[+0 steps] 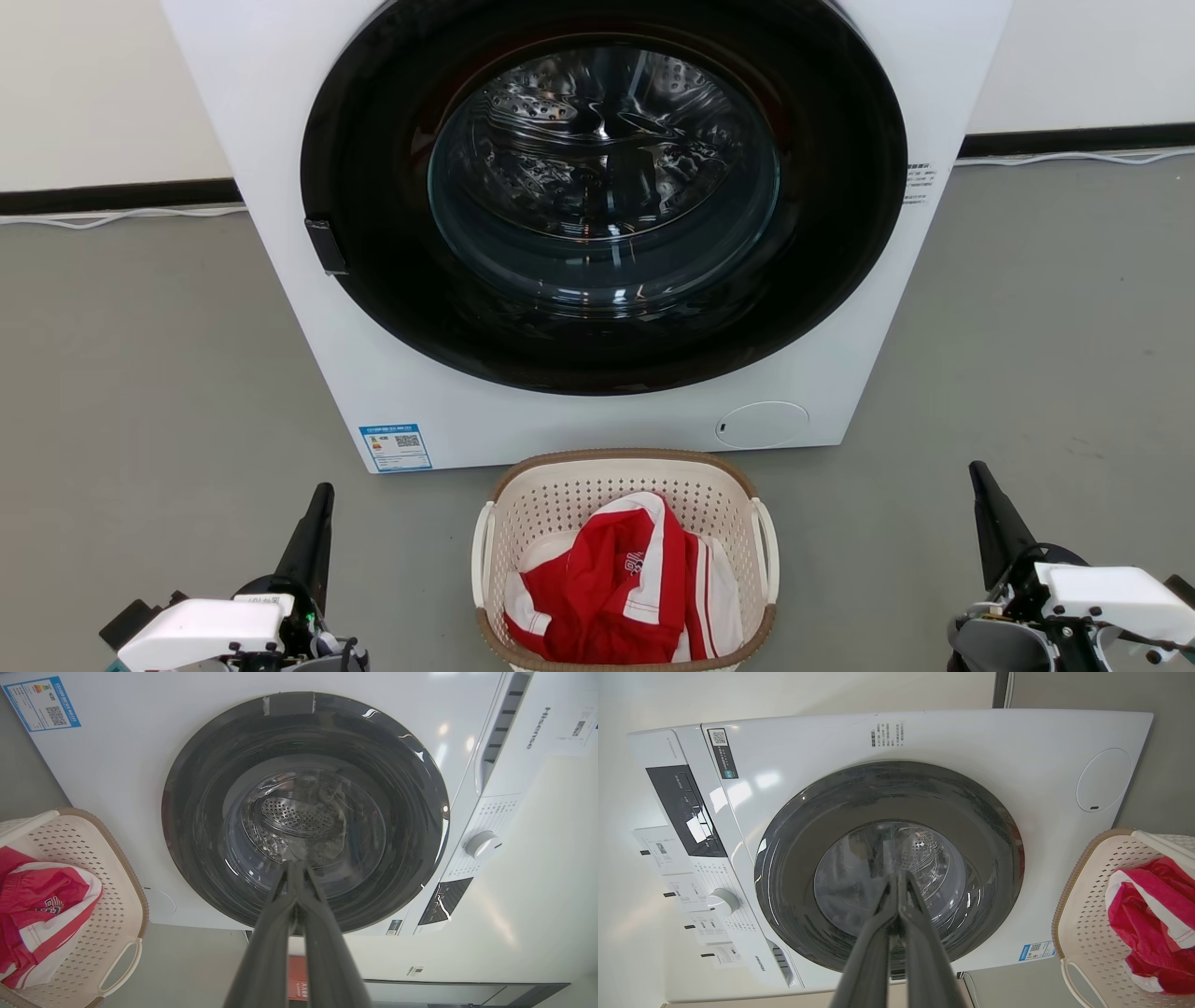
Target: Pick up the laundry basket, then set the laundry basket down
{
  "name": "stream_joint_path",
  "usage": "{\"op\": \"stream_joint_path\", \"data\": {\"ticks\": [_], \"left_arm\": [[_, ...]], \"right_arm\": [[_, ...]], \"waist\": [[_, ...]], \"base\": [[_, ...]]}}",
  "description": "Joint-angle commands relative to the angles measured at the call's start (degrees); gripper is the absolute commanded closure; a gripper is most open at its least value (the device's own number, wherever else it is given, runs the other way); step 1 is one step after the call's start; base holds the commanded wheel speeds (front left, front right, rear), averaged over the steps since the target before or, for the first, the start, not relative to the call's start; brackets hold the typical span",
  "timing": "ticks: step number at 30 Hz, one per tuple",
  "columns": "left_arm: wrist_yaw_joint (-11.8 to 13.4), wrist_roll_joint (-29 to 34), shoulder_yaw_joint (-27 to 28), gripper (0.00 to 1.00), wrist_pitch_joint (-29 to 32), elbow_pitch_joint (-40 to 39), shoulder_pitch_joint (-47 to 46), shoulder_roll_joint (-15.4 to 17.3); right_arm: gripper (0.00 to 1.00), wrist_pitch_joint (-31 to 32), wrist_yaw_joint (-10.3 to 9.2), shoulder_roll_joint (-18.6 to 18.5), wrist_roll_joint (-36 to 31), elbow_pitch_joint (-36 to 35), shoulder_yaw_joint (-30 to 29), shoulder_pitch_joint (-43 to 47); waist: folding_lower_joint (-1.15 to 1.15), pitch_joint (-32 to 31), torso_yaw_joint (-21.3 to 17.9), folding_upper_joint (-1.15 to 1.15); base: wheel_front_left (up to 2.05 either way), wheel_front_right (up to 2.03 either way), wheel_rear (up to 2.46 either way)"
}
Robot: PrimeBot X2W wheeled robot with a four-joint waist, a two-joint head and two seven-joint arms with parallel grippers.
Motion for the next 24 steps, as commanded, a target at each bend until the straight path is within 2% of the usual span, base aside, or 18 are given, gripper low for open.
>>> {"op": "stream_joint_path", "data": {"ticks": [1,12,13,17,21,24], "left_arm": [[-0.82,-0.29,1.7,1.0,0.35,-1.67,-3.13,0.6],[-0.82,-0.29,1.7,1.0,0.35,-1.67,-3.13,0.6],[0.06,0.01,0.0,0.0,-0.03,0.22,0.12,-0.02],[0.09,0.12,-0.22,0.0,-0.55,0.94,0.53,-0.18],[0.06,0.32,-0.63,0.0,-1.24,0.85,0.62,-0.15],[0.04,0.63,-0.82,0.0,-1.75,0.8,0.74,-0.14]], "right_arm": [[1.0,0.41,0.42,-0.2,0.4,-1.66,1.05,-2.34],[1.0,0.41,0.42,-0.2,0.4,-1.66,1.05,-2.34],[0.0,-0.01,0.0,0.0,-0.01,0.21,0.04,0.13],[0.0,-0.38,0.0,0.08,-0.07,0.49,0.3,0.64],[0.0,-1.07,0.01,0.04,-0.48,0.05,0.64,0.85],[0.0,-1.62,0.02,-0.15,-1.25,-0.17,0.98,1.03]], "waist": [[0.0,0.0,0.0,0.0],[0.0,0.0,0.0,0.0],[0.0,0.0,0.0,0.0],[0.01,0.02,0.0,0.0],[0.13,-0.11,0.02,0.0],[0.04,-0.07,0.02,0.0]], "base": [[0.0,0.0,0.0],[0.0,0.0,0.0],[0.0,0.0,0.0],[0.0,0.0,0.0],[0.0,0.0,0.0],[0.0,0.0,0.0]]}}
